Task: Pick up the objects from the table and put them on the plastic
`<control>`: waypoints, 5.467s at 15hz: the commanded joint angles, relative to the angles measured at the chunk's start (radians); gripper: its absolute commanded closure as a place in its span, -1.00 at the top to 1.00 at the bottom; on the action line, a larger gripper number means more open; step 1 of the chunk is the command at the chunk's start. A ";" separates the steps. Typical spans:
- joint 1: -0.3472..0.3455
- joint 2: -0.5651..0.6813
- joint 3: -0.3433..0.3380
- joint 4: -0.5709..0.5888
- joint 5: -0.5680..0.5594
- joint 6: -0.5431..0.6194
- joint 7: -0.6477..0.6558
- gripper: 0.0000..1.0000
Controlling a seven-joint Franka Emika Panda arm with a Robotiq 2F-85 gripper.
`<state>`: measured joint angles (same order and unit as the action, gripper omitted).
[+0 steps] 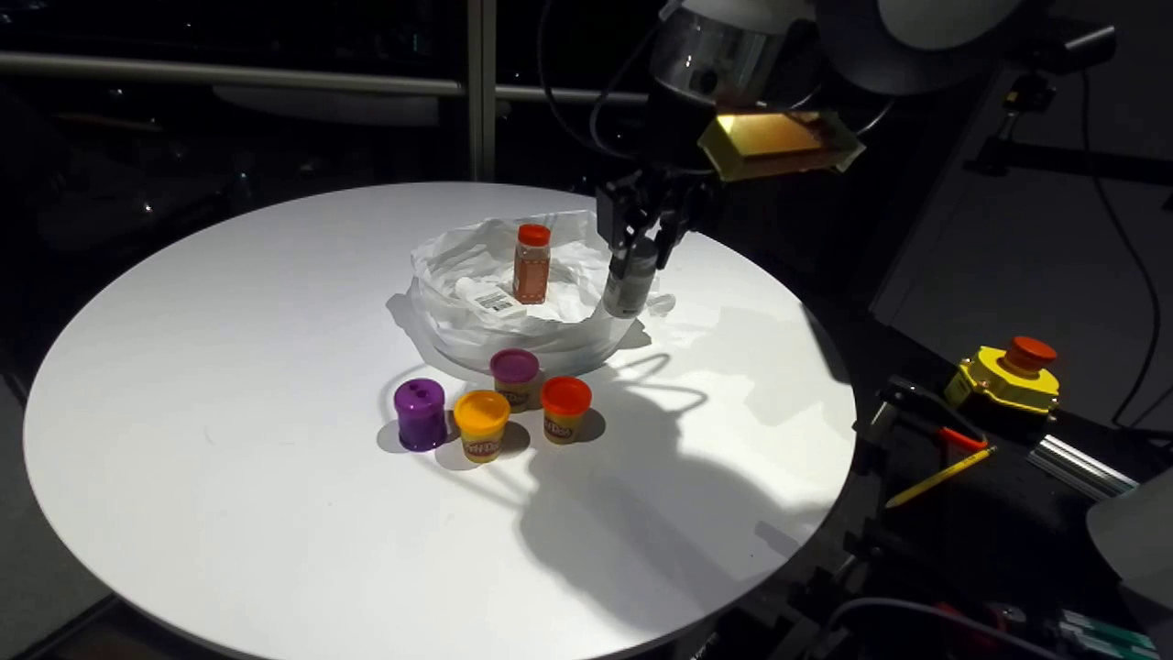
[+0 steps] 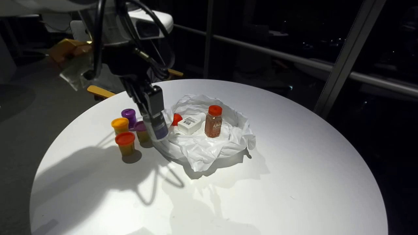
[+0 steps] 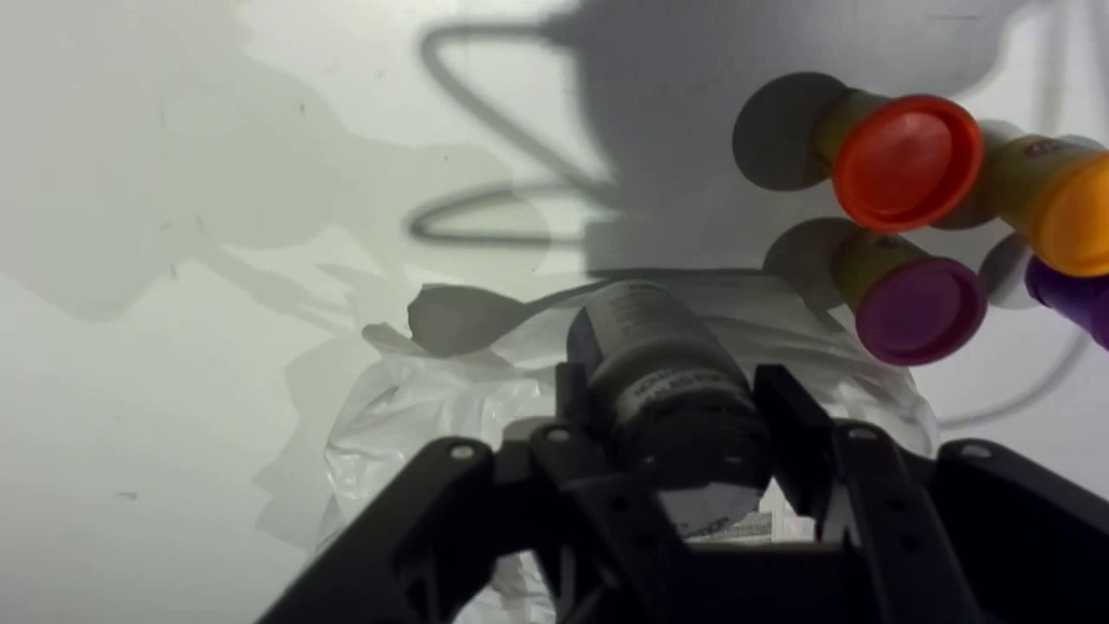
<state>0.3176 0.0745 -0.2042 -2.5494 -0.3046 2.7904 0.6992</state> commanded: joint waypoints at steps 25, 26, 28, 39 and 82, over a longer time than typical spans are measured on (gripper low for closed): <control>-0.204 0.336 0.034 0.341 0.311 0.108 -0.233 1.00; -0.171 0.289 0.010 0.308 0.294 0.088 -0.208 1.00; -0.113 0.207 -0.021 0.245 0.266 0.069 -0.174 1.00; 0.036 0.189 0.161 0.172 0.079 -0.071 0.082 1.00; -0.162 0.453 0.131 0.470 0.117 -0.067 0.092 -0.52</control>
<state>0.1832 0.4374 -0.0904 -2.1531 -0.2674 2.6772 0.8543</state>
